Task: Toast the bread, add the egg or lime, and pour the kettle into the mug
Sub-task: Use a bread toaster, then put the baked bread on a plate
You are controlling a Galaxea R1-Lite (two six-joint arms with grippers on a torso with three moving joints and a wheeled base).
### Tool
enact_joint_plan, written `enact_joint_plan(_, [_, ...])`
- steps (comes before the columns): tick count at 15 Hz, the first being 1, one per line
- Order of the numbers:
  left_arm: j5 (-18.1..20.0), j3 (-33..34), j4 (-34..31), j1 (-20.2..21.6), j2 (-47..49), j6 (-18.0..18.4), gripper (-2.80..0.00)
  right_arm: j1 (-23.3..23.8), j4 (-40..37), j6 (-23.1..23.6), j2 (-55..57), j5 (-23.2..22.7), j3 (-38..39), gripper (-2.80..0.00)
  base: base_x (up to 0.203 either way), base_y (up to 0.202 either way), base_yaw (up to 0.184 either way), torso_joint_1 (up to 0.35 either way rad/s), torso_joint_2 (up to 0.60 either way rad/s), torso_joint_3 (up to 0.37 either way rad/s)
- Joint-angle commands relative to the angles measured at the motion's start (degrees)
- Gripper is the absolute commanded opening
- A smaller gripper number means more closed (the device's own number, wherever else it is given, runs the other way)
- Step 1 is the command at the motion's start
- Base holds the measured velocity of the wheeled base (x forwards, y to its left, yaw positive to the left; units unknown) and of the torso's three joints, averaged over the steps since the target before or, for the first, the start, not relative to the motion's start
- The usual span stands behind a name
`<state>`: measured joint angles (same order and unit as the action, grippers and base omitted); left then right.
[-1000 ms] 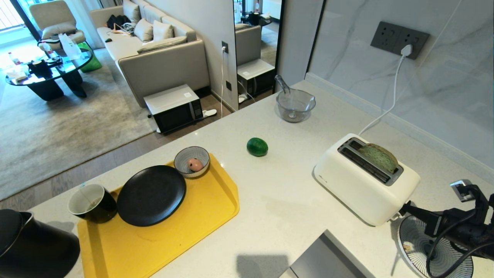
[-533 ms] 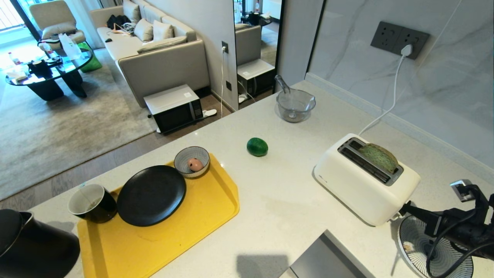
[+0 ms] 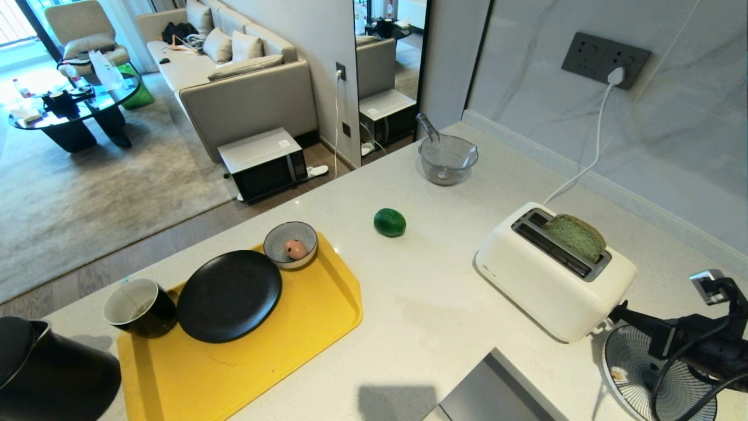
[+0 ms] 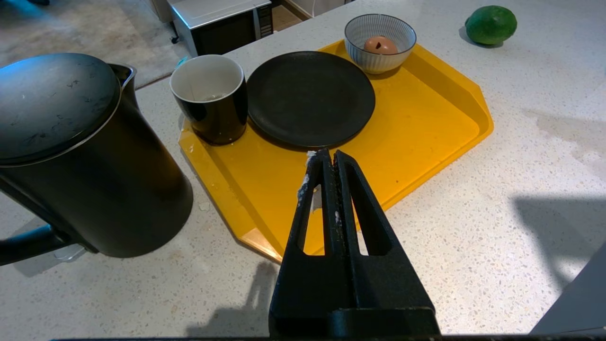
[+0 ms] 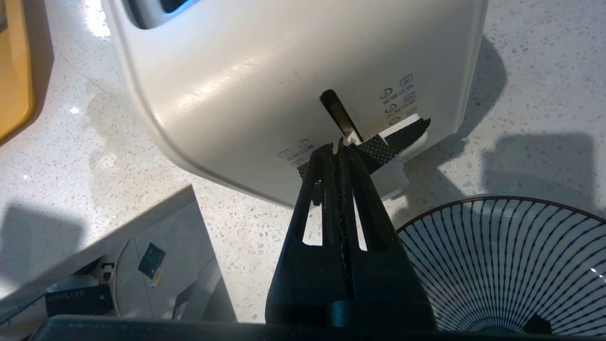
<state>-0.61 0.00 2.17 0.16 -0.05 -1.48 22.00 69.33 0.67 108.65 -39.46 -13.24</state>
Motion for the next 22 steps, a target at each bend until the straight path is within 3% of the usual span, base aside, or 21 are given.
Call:
enact_joint_plan(1, [0.0, 0.79, 0.03, 0.02, -0.13, -0.02, -2.8, 0.24, 0.46, -0.01, -3.11, -0.27, 1.51, -2.8, 0.0, 0.0, 0.0, 0.0, 0.0, 0.0])
enact_joint_plan(13, [0.0, 0.79, 0.03, 0.02, -0.13, -0.02, -2.8, 3.1, 2.97, -0.6, -18.02, -0.12, 4.51, -2.8, 0.0, 0.0, 0.0, 0.0, 0.0, 0.0])
enact_joint_plan(18, [0.0, 0.79, 0.03, 0.02, -0.13, -0.02, -2.8, 3.22, 2.52, -6.71, -26.31, 0.97, -3.61, -2.8, 0.0, 0.0, 0.0, 0.0, 0.0, 0.0])
enact_joint_plan(20, [0.0, 0.79, 0.03, 0.02, -0.13, -0.02, -2.8, 3.46, -3.16, -8.39, -28.98, 2.55, -8.21, -2.8, 0.0, 0.0, 0.0, 0.0, 0.0, 0.0])
enact_joint_plan(22, [0.0, 0.79, 0.03, 0.02, -0.13, -0.02, -2.8, 3.51, -15.03, -9.52, -32.14, 2.88, -14.31, -2.8, 0.0, 0.0, 0.0, 0.0, 0.0, 0.0])
